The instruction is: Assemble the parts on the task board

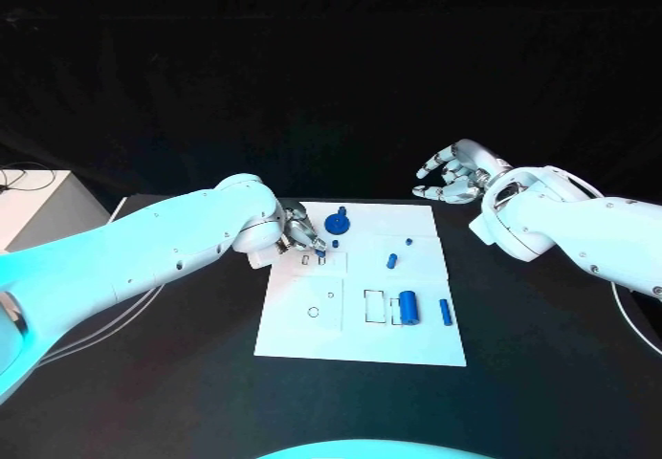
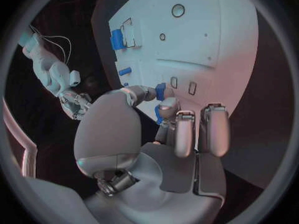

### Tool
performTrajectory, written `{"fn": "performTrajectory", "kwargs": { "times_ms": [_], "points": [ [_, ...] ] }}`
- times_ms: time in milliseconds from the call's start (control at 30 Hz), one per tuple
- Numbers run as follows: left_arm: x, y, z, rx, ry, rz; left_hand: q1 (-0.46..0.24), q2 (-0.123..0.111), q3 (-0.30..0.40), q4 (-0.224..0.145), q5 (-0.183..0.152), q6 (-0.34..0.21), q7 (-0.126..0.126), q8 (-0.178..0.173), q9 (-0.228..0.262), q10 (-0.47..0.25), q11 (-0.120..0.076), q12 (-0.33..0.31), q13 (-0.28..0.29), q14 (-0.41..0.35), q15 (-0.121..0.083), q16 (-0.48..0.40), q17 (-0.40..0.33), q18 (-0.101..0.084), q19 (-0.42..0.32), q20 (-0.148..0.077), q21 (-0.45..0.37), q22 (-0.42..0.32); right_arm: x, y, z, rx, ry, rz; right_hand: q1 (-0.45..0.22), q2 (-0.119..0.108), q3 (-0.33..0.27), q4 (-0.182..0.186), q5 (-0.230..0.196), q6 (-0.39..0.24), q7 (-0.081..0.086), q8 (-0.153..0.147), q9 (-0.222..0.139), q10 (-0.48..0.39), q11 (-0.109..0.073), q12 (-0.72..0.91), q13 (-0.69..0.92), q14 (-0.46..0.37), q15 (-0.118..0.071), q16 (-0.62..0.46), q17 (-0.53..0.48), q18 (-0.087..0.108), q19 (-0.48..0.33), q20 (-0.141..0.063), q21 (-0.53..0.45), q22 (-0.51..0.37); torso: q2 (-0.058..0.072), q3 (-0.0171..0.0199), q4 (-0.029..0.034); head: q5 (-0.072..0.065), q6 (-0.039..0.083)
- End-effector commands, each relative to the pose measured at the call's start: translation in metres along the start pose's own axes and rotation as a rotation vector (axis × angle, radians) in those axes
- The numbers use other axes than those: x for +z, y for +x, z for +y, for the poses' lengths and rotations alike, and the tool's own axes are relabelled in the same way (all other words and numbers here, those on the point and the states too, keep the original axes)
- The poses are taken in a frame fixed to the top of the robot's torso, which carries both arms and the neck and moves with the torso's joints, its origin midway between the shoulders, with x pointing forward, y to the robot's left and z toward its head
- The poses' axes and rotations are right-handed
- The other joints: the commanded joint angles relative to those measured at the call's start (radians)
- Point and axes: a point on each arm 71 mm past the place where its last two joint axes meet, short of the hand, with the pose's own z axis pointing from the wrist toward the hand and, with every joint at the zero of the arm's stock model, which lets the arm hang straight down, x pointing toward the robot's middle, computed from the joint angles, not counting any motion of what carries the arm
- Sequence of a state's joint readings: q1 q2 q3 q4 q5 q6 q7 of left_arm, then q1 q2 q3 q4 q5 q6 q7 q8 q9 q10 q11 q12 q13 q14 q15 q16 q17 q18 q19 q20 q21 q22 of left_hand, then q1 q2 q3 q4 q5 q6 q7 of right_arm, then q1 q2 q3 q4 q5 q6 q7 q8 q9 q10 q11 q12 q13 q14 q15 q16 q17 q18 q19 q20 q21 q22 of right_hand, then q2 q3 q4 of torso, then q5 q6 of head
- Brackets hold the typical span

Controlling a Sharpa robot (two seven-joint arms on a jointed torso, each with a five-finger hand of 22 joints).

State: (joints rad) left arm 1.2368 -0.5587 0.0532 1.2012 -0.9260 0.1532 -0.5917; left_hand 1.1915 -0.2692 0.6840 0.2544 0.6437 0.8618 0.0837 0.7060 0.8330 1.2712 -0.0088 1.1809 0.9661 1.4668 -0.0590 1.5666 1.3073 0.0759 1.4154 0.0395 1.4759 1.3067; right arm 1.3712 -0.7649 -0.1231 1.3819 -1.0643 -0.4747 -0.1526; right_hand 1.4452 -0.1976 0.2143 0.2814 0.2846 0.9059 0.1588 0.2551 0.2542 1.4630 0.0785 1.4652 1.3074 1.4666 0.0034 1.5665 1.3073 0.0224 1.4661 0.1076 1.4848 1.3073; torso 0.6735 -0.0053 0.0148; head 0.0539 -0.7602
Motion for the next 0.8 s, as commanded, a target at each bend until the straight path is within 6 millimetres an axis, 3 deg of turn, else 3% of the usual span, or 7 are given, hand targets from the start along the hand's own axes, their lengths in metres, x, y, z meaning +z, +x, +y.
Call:
{"fn": "performTrajectory", "kwargs": {
  "times_ms": [33,400,800],
  "points": [
    [-0.002,-0.002,-0.002,0.023,0.012,-0.03,-0.011,0.0,0.218,-0.227,0.006,0.019,-0.014,-0.004,0.019,0.007,0.0,0.006,0.002,0.104,-0.009,0.004,0.263,-0.018,0.004,-0.002,0.003,0.0,0.0,0.001,-0.001,-0.006,-0.002,0.011,-0.007,-0.002,0.005,0.003,0.002,-0.004,0.003,0.004,0.001,-0.001,-0.001,-0.003,0.169,0.104,-0.002,0.004,0.263,0.002,0.068,-0.007,-0.004,0.185,-0.001,0.0006,0.0026,0.002,-0.004],
    [-0.003,0.003,-0.008,0.081,0.024,-0.106,-0.012,-0.001,0.218,-0.23,0.01,0.021,-0.014,-0.004,0.021,0.007,-0.001,0.005,0.0,0.104,-0.01,0.004,0.263,-0.018,0.005,-0.002,0.004,0.001,-0.001,0.002,-0.002,-0.007,-0.001,0.012,-0.007,-0.003,0.006,0.003,0.002,-0.005,0.003,0.004,0.001,-0.001,-0.001,-0.003,0.169,0.104,-0.002,0.004,0.263,0.003,0.068,-0.007,-0.005,0.185,0.001,-0.0003,-0.0022,0.01,-0.009],
    [0.0,0.015,-0.009,0.11,0.045,-0.158,-0.012,-0.002,0.219,-0.232,0.012,0.023,-0.015,-0.003,0.023,0.01,-0.002,0.008,0.004,0.104,-0.01,0.004,0.263,-0.019,0.008,-0.003,0.006,0.007,-0.001,0.002,-0.001,-0.007,-0.004,0.008,-0.007,-0.003,0.006,0.003,0.002,-0.005,0.003,0.004,0.001,-0.001,-0.001,-0.003,0.169,0.104,-0.002,0.004,0.263,0.003,0.068,-0.007,-0.005,0.185,0.002,-0.0004,-0.0013,0.009,-0.014]
  ]
}}
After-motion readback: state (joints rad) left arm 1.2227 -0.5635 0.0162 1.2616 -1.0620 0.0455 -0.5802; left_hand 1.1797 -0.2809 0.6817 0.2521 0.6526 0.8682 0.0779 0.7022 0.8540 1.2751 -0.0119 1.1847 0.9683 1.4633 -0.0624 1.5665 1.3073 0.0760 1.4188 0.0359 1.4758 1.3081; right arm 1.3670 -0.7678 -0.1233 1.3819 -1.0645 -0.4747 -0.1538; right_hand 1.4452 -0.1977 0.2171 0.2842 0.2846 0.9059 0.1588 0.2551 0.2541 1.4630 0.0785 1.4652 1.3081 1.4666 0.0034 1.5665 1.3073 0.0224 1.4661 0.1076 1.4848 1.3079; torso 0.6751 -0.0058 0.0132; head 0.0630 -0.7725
